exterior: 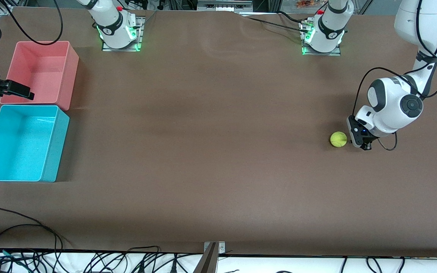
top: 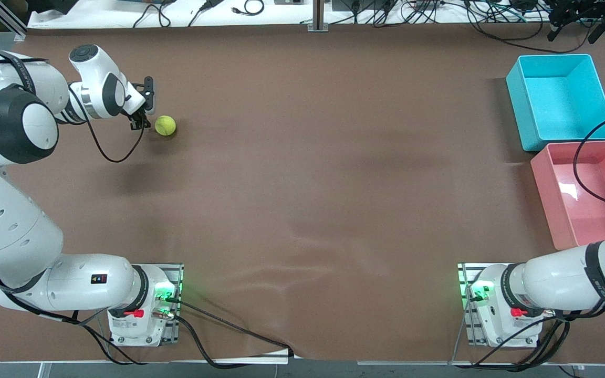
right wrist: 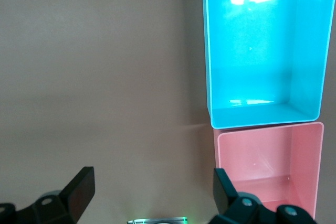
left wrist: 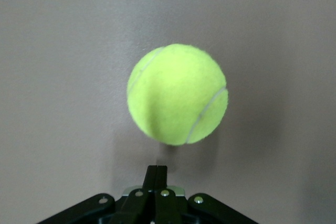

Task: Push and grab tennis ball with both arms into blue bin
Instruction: 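Push the tennis ball with the closed left gripper toward the table middle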

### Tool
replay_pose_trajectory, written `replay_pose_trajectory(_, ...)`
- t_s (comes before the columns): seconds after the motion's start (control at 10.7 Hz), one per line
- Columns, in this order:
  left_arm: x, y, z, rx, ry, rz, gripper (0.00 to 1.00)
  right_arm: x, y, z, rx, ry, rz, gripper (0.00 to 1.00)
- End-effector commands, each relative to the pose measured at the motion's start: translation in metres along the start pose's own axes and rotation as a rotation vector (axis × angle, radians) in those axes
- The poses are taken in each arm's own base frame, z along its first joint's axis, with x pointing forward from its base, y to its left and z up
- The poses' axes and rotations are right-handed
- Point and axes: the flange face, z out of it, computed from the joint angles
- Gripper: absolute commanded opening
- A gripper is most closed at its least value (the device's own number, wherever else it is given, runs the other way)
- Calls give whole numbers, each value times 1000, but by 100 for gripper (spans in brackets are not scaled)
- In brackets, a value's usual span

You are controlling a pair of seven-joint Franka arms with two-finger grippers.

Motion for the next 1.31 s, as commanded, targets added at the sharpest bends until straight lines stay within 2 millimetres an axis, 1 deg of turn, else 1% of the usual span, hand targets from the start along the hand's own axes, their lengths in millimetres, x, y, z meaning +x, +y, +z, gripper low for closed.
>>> replay_pose_trajectory(0.0,27,-5,12,11,32,16,0,-1,0,-2,-9,-2,-6,100)
replay_pose_trajectory(0.09,41,-5,14,23,34,25,0,-1,1,-2,-9,-2,-6,100)
replay_pose_trajectory(0.28,86,2,16,9,76,-46,0,-1,0,-2,-9,-3,-6,100)
replay_pose_trajectory(0.37,119,8,16,-2,90,-109,0,-1,1,-3,-9,0,-6,100)
replay_pose_trajectory(0.47,156,7,9,8,104,-172,0,-1,0,-2,-9,-2,-6,100)
replay_pose_trajectory(0.56,168,5,5,14,109,-200,0,-1,-1,-2,-8,-3,-9,100)
replay_pose_trajectory(0.65,167,3,2,19,111,-202,0,-1,-2,-1,-10,-5,-10,100)
replay_pose_trajectory(0.75,159,1,1,16,111,-216,0,0,-2,0,-10,-5,-9,100)
replay_pose_trajectory(0.84,146,-3,-2,18,109,-243,0,1,-7,4,-12,-12,-7,100)
replay_pose_trajectory(0.93,131,-9,-12,35,107,-267,2,3,-10,6,-12,-15,-11,100)
replay_pose_trajectory(1.03,122,-12,-27,55,103,-282,3,5,-17,13,-15,-32,-32,100)
replay_pose_trajectory(1.12,119,-12,-43,47,100,-282,3,5,-26,18,-15,-41,-63,100)
replay_pose_trajectory(1.21,119,-13,-59,54,104,-282,3,4,-37,22,-12,-55,-142,100)
